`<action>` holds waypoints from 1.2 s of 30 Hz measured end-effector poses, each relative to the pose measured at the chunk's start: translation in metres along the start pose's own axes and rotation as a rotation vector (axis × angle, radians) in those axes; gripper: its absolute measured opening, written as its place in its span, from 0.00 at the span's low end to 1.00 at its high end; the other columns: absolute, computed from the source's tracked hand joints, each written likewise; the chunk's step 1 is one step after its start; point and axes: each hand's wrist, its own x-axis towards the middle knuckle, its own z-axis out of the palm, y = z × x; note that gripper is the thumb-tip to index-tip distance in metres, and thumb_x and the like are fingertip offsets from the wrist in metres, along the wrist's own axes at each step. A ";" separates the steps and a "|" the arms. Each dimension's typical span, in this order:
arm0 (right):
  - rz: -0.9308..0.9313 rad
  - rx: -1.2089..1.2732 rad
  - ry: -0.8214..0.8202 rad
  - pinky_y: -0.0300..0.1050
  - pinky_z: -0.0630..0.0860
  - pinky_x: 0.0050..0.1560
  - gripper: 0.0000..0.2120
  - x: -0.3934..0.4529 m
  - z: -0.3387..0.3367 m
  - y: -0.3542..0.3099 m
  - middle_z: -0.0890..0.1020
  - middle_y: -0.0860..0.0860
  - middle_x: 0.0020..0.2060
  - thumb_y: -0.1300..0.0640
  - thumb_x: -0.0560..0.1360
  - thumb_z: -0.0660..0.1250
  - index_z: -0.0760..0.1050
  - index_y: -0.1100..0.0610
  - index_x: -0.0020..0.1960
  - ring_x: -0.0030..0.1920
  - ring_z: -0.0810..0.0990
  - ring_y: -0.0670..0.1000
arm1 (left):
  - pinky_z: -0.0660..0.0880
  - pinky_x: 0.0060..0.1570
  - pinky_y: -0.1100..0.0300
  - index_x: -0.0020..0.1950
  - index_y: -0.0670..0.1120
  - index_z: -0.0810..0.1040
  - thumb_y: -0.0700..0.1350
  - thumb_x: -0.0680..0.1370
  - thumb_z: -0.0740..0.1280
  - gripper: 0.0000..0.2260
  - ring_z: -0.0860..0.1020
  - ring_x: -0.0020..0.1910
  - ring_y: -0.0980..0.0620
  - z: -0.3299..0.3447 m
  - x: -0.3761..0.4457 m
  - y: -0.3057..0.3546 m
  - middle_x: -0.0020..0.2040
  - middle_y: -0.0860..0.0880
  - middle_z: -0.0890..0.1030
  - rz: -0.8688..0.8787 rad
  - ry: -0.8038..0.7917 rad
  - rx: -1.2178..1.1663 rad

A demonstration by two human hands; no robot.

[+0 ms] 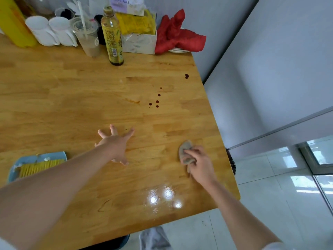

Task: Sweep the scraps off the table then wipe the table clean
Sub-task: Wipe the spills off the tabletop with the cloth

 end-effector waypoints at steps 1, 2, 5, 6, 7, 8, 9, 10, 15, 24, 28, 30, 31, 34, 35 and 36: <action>0.233 0.058 0.175 0.43 0.83 0.44 0.16 0.009 -0.021 0.011 0.72 0.49 0.63 0.66 0.78 0.64 0.79 0.53 0.62 0.41 0.82 0.45 | 0.68 0.69 0.35 0.71 0.68 0.25 0.58 0.70 0.77 0.59 0.39 0.74 0.21 0.001 0.000 0.000 0.76 0.38 0.28 -0.003 0.001 -0.011; 0.459 0.119 0.317 0.48 0.83 0.40 0.14 0.018 -0.036 0.017 0.71 0.53 0.63 0.65 0.79 0.61 0.78 0.53 0.60 0.37 0.83 0.49 | 0.68 0.68 0.35 0.71 0.69 0.25 0.57 0.70 0.77 0.59 0.39 0.74 0.22 0.001 -0.001 -0.001 0.76 0.39 0.28 -0.005 0.002 -0.022; 0.504 0.063 0.340 0.52 0.83 0.42 0.18 0.034 -0.013 -0.015 0.69 0.52 0.63 0.64 0.79 0.59 0.77 0.47 0.61 0.39 0.83 0.54 | 0.65 0.70 0.33 0.73 0.68 0.27 0.57 0.69 0.78 0.59 0.38 0.74 0.22 0.000 -0.003 -0.001 0.77 0.39 0.28 0.008 0.009 -0.027; 0.346 0.039 0.266 0.52 0.83 0.45 0.18 0.032 0.014 -0.038 0.70 0.51 0.64 0.63 0.79 0.60 0.77 0.47 0.63 0.42 0.83 0.54 | 0.64 0.70 0.33 0.73 0.68 0.27 0.58 0.69 0.78 0.58 0.38 0.74 0.22 0.001 -0.004 -0.002 0.77 0.39 0.28 0.011 0.011 -0.027; 0.180 0.022 0.165 0.49 0.82 0.48 0.17 0.024 0.041 -0.061 0.71 0.50 0.64 0.62 0.79 0.62 0.78 0.49 0.64 0.44 0.83 0.52 | 0.65 0.70 0.33 0.73 0.68 0.28 0.58 0.70 0.77 0.58 0.38 0.74 0.22 0.000 -0.005 -0.001 0.77 0.39 0.28 0.012 0.012 -0.023; -0.003 -0.012 0.046 0.44 0.81 0.49 0.16 0.013 0.066 -0.081 0.72 0.48 0.62 0.60 0.78 0.64 0.78 0.50 0.64 0.47 0.81 0.49 | 0.66 0.69 0.34 0.74 0.67 0.28 0.58 0.70 0.77 0.58 0.39 0.74 0.22 0.000 -0.007 -0.001 0.77 0.40 0.28 0.007 0.008 -0.027; -0.175 -0.028 -0.098 0.39 0.79 0.49 0.16 -0.001 0.084 -0.095 0.72 0.45 0.61 0.59 0.77 0.65 0.79 0.49 0.64 0.47 0.79 0.45 | 0.67 0.69 0.34 0.74 0.67 0.29 0.58 0.70 0.77 0.57 0.39 0.74 0.23 0.001 -0.008 -0.001 0.77 0.40 0.28 0.001 0.006 -0.034; -0.317 -0.034 -0.252 0.35 0.76 0.49 0.16 -0.012 0.091 -0.103 0.72 0.43 0.58 0.57 0.77 0.66 0.79 0.47 0.63 0.47 0.77 0.41 | 0.68 0.68 0.35 0.74 0.68 0.29 0.57 0.70 0.77 0.57 0.38 0.74 0.23 0.001 -0.009 -0.003 0.77 0.40 0.28 -0.005 0.009 -0.041; 0.021 -0.010 -0.086 0.36 0.79 0.38 0.11 0.007 0.006 -0.030 0.78 0.46 0.54 0.63 0.77 0.68 0.82 0.49 0.54 0.37 0.79 0.39 | 0.68 0.68 0.35 0.74 0.69 0.30 0.57 0.70 0.77 0.56 0.38 0.75 0.25 0.003 -0.011 -0.004 0.77 0.42 0.27 0.009 0.026 -0.053; -0.438 -0.037 -0.333 0.24 0.68 0.43 0.12 -0.053 0.106 -0.112 0.70 0.41 0.57 0.52 0.75 0.65 0.78 0.45 0.58 0.44 0.72 0.39 | 0.74 0.65 0.41 0.75 0.67 0.30 0.55 0.72 0.76 0.55 0.38 0.75 0.25 0.001 -0.012 -0.002 0.77 0.41 0.27 -0.003 0.039 -0.050; -0.588 -0.033 -0.513 0.37 0.71 0.44 0.08 -0.042 0.048 -0.058 0.77 0.42 0.52 0.51 0.73 0.66 0.82 0.46 0.50 0.45 0.78 0.45 | 0.72 0.68 0.40 0.75 0.67 0.29 0.56 0.72 0.76 0.55 0.37 0.75 0.26 -0.001 -0.017 -0.001 0.77 0.42 0.27 -0.033 0.015 -0.042; -0.307 -0.032 -0.293 0.37 0.74 0.40 0.07 -0.005 -0.003 -0.016 0.79 0.44 0.52 0.58 0.75 0.69 0.83 0.49 0.50 0.40 0.79 0.44 | 0.72 0.67 0.41 0.74 0.68 0.29 0.55 0.72 0.76 0.55 0.36 0.75 0.27 -0.001 -0.016 0.001 0.77 0.43 0.27 -0.030 0.016 -0.048; -0.096 -0.006 -0.171 0.36 0.75 0.34 0.09 0.018 -0.028 0.000 0.79 0.45 0.52 0.60 0.77 0.67 0.82 0.50 0.53 0.36 0.80 0.43 | 0.72 0.68 0.41 0.74 0.69 0.29 0.54 0.72 0.76 0.55 0.36 0.76 0.27 -0.001 -0.018 0.002 0.77 0.43 0.26 -0.040 0.009 -0.066; 0.364 0.129 0.100 0.45 0.81 0.29 0.11 0.049 -0.043 0.007 0.78 0.52 0.54 0.58 0.81 0.61 0.74 0.53 0.63 0.30 0.82 0.47 | 0.70 0.69 0.40 0.74 0.70 0.31 0.53 0.71 0.78 0.56 0.35 0.76 0.29 -0.002 -0.023 0.005 0.77 0.45 0.26 -0.055 0.020 -0.090; 0.303 0.087 0.101 0.44 0.81 0.31 0.12 0.045 -0.032 -0.004 0.75 0.53 0.58 0.57 0.82 0.61 0.74 0.54 0.64 0.32 0.82 0.46 | 0.70 0.69 0.39 0.74 0.70 0.32 0.53 0.70 0.78 0.56 0.35 0.76 0.29 -0.002 -0.026 0.006 0.77 0.45 0.27 -0.051 0.022 -0.102; 0.166 0.052 0.038 0.36 0.79 0.32 0.11 0.035 -0.014 -0.016 0.73 0.52 0.61 0.55 0.82 0.62 0.75 0.53 0.64 0.34 0.81 0.43 | 0.70 0.68 0.39 0.74 0.70 0.33 0.53 0.70 0.78 0.56 0.35 0.76 0.29 -0.003 -0.027 0.006 0.78 0.45 0.27 -0.048 0.022 -0.122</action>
